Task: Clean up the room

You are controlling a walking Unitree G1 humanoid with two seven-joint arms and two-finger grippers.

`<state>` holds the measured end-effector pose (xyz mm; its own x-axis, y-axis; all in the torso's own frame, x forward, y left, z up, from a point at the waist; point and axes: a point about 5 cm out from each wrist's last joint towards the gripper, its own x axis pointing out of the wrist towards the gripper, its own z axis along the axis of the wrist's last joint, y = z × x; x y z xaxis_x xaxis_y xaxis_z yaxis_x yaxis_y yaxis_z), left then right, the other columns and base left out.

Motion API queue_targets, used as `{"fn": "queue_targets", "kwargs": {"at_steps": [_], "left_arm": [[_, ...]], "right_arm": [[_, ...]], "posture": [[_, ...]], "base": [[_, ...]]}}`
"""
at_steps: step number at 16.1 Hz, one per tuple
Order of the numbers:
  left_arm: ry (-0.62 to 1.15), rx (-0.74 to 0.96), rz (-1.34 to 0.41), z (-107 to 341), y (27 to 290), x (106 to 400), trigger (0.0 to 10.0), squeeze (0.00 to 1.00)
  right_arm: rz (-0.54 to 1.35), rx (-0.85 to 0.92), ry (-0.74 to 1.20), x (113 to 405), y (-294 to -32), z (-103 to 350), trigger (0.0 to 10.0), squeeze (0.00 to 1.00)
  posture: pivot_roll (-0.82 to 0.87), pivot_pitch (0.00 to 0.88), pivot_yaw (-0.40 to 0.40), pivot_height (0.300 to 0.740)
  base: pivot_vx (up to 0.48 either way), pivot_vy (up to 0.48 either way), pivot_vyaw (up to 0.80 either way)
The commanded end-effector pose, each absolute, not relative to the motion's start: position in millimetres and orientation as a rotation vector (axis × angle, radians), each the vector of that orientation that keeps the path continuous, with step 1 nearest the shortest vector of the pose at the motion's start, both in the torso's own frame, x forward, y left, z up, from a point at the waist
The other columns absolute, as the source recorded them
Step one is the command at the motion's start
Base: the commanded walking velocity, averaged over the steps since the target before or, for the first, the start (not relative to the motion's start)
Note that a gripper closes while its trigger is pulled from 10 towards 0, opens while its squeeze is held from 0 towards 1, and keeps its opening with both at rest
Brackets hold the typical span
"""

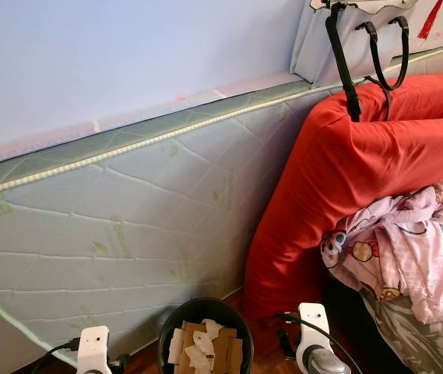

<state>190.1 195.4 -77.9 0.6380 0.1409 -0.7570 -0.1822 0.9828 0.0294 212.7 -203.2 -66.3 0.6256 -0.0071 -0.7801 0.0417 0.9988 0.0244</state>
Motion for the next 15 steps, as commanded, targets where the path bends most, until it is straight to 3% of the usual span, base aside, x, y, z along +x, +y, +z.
{"fn": "queue_targets", "kwargs": {"at_steps": [1,15], "left_arm": [[0.879,-0.049,0.18,-80.9,194.4,184.9,10.0,0.0],[0.879,-0.051,0.183,-80.9,194.3,185.0,10.0,0.0]], "right_arm": [[-0.036,0.04,0.905,208.5,-205.9,-68.2,10.0,0.0],[-0.034,0.034,0.908,208.7,-206.1,-68.1,10.0,0.0]], "posture": [[0.0,0.0,-0.041,0.719],[0.01,0.0,-0.045,0.719]], "base": [[0.0,0.0,0.0],[-0.017,0.0,0.0]]}}
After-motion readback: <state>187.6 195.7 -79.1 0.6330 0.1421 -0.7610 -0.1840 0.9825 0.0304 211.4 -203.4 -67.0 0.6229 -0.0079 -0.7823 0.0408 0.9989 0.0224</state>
